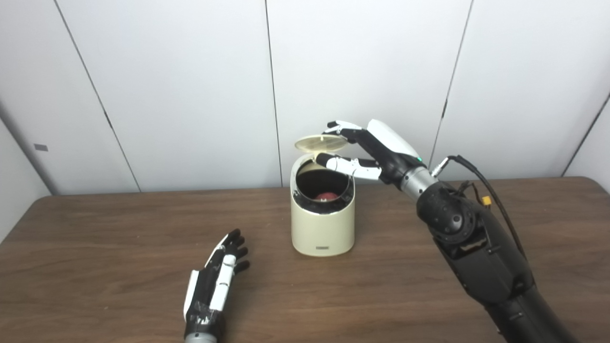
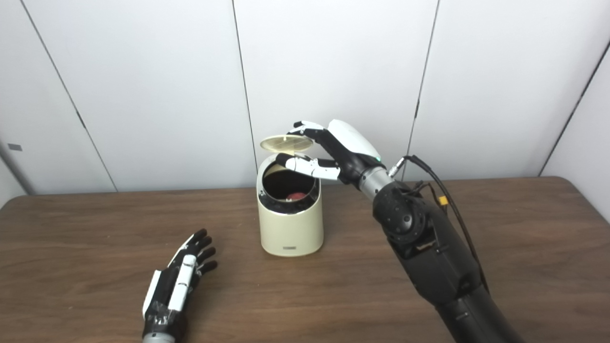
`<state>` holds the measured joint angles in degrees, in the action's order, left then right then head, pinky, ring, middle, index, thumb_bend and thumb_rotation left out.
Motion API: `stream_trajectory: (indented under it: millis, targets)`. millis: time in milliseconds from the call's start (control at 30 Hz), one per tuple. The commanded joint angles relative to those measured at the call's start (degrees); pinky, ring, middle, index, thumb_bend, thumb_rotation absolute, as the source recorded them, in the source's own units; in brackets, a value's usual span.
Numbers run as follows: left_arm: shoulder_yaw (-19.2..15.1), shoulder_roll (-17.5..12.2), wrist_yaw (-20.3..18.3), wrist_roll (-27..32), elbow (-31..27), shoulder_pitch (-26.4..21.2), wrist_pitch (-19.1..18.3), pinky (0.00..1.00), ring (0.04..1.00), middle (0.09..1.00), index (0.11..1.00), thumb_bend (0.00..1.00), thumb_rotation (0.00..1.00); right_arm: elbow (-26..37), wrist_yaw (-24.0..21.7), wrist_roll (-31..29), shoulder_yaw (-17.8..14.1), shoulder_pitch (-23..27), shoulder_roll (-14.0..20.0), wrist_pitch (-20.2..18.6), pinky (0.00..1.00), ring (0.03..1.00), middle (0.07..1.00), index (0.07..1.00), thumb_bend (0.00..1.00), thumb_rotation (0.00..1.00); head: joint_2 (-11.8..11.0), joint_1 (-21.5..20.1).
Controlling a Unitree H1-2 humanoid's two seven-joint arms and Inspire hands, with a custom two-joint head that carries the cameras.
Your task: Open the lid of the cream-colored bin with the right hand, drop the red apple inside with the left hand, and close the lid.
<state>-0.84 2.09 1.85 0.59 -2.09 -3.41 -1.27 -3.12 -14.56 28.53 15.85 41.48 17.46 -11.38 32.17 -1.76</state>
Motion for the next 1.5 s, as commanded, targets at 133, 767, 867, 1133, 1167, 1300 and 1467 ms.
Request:
stream_trajectory:
  millis: [133,767,867,1133,1167,1300,1467]
  targets:
    - [0.4,1.2,0.9,-0.8,-1.4,-2.1,1.4,0.82,0.86,0.882,0.899,0.55,0.79,3.0,-2.0,-0.4,-1.0,2.6,2.6,2.0,0.82,0.917,0.92,0.725,0.47,0.87,1.1,0.3]
    - [1.8,1.0,0.4,-0.4,-3.2,-2.6,-1.1,0.82,0.866,0.901,0.927,0.56,0.79,12.0,-10.5,2.9,1.2,-0.8,6.6,0.6,0.88,0.968,0.914,0.733,0.5,0.86,2.7,0.0]
    - [1.7,1.0,0.2,-0.2,-3.5,-2.6,-1.5,0.82,0.868,0.904,0.932,0.56,0.79,12.2,-11.3,3.6,2.3,-1.7,6.3,0.6,0.88,0.962,0.915,0.734,0.5,0.85,2.9,0.0]
    - [1.2,0.6,0.1,-0.2,-3.7,-2.8,-1.6,0.81,0.878,0.918,0.942,0.55,0.79,11.8,-13.2,5.4,5.0,-3.2,5.1,1.3,0.94,0.996,0.937,0.75,0.51,0.84,3.1,-0.3]
    - [1.3,0.4,-0.1,-0.4,-3.7,-2.8,-1.7,0.81,0.881,0.922,0.945,0.55,0.8,11.8,-13.1,5.7,5.3,-3.4,4.9,1.6,0.93,0.993,0.936,0.747,0.51,0.83,3.1,-0.3]
    - [1.8,-0.5,-0.3,-1.6,-3.7,-2.7,-1.7,0.81,0.878,0.917,0.949,0.56,0.83,11.5,-12.3,7.1,6.7,-4.6,4.0,3.0,0.92,0.983,0.93,0.741,0.51,0.82,3.1,-0.6]
    - [2.3,-0.9,-0.5,-1.7,-3.8,-2.7,-1.5,0.81,0.876,0.917,0.95,0.58,0.83,11.7,-12.3,7.8,7.5,-5.8,3.7,3.4,0.92,0.992,0.942,0.76,0.53,0.86,3.1,-0.4]
